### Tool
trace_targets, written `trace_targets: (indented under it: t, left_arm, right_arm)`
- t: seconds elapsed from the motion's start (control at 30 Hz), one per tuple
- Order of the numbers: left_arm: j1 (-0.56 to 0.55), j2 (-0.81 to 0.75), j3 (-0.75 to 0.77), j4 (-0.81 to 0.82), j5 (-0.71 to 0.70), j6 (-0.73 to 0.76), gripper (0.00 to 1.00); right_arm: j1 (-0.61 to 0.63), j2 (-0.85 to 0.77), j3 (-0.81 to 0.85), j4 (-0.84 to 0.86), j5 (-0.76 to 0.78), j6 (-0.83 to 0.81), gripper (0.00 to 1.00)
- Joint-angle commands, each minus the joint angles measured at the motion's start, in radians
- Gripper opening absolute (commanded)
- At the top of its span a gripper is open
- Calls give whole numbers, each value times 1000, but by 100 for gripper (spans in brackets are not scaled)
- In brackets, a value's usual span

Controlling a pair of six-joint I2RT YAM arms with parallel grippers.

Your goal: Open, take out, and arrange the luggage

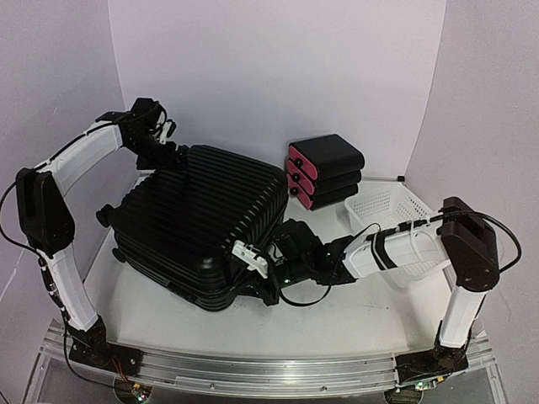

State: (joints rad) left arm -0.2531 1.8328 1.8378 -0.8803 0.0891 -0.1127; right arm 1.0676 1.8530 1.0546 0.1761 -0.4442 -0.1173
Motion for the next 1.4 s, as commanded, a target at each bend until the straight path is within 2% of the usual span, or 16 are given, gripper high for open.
trace_targets:
  t: [0.0,0.17,0.23,0.4,0.47,0.6,0.7,0.83,0.93,1.13,1.37]
  left_arm:
    - [-267,-172,85,-277,-276,-20,95]
    - [-528,-135,183,-357,-403,-68,88]
    - [-601,-139,178,-373,-463,-96,89]
    - [-713,-345,-75,-308,-484,-184,92]
    - [-766,-439,-200,-249,-469,-207,98]
    - [-919,-554,-373,-202,-601,-263,99]
    - [-1008,-573,-439,-168,-686,-300,99]
    - [-1127,-503,-435,-169,-841,-311,99]
    - [-1184,-432,-418,-169,-951,-293,100]
    - [-1200,-367,-431,-170,-1077,-309,99]
    - [-1201,-377,-519,-177,-1092,-391,100]
  right_arm:
    - [-20,-45,5,139,83,100,0]
    - [-19,-48,-17,156,86,142,0]
    - [-20,-49,-18,158,85,153,0]
    - [-20,-65,-22,161,114,180,0]
    - [-20,-68,-24,164,117,188,0]
    - [-20,-82,-43,195,158,226,0]
    - [-20,-79,-44,235,146,265,0]
    - [-19,-71,-51,278,142,285,0]
    - [-19,-72,-63,293,144,286,0]
    - [-20,-77,-82,311,150,276,0]
    - [-20,-86,-90,312,124,183,0]
